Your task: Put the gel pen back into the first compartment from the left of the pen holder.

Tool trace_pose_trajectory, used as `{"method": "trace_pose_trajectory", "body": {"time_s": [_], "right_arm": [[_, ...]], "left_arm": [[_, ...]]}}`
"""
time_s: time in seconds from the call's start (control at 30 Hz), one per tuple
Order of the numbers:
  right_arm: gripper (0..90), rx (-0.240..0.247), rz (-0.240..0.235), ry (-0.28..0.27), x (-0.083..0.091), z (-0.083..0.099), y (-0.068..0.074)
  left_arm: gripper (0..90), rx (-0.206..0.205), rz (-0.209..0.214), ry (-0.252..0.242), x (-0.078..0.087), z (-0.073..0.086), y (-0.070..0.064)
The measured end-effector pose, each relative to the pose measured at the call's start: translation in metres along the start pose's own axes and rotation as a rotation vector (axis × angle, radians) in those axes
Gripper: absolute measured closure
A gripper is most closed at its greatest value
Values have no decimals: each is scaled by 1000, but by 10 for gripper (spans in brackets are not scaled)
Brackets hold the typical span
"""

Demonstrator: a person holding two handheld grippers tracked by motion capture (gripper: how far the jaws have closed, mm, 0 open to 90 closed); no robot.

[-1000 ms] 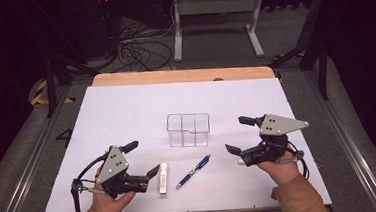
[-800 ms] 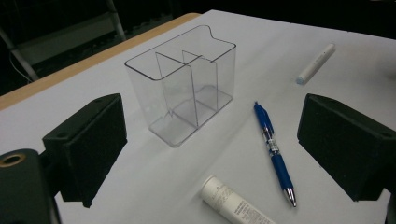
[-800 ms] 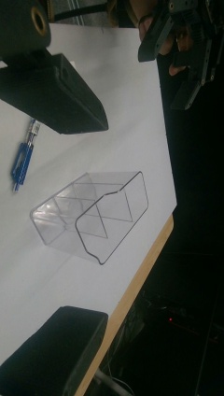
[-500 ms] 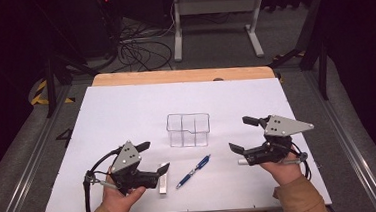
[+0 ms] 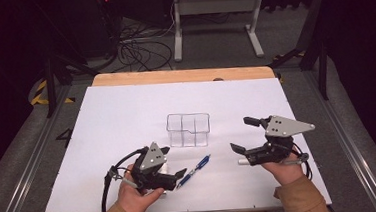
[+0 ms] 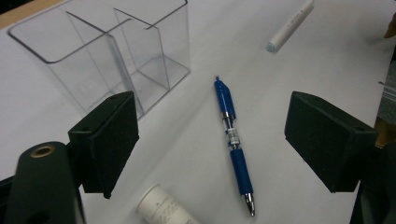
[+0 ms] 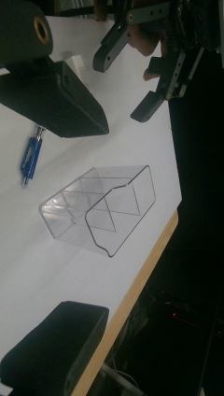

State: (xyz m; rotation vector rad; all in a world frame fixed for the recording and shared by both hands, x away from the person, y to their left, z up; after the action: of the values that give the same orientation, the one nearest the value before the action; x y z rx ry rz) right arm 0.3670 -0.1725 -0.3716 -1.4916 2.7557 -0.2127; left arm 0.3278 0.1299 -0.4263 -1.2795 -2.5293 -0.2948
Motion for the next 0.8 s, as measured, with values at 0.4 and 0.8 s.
{"method": "trace_pose_trajectory", "body": {"time_s": [0.4,0.8], "right_arm": [[114,11,-6,5,0,0,1],[117,17,-11,17,-2,2,3]], "left_arm": [[204,8,8,59,-14,5,-7],[315,81,7,125,-15,7,-7]]}}
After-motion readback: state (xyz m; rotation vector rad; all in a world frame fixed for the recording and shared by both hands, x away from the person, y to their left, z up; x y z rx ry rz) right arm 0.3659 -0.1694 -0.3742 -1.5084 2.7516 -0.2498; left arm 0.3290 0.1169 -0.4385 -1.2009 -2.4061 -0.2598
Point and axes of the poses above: each handheld gripper's, and its own axes: x roughly backward along the jaws, z roughly out of its underside, y roughly to its left, the point moved 3 cm from there along -x, roughly forward along the jaws, and after that the axes turned 15 degrees about -y, right-handed, at the moved point
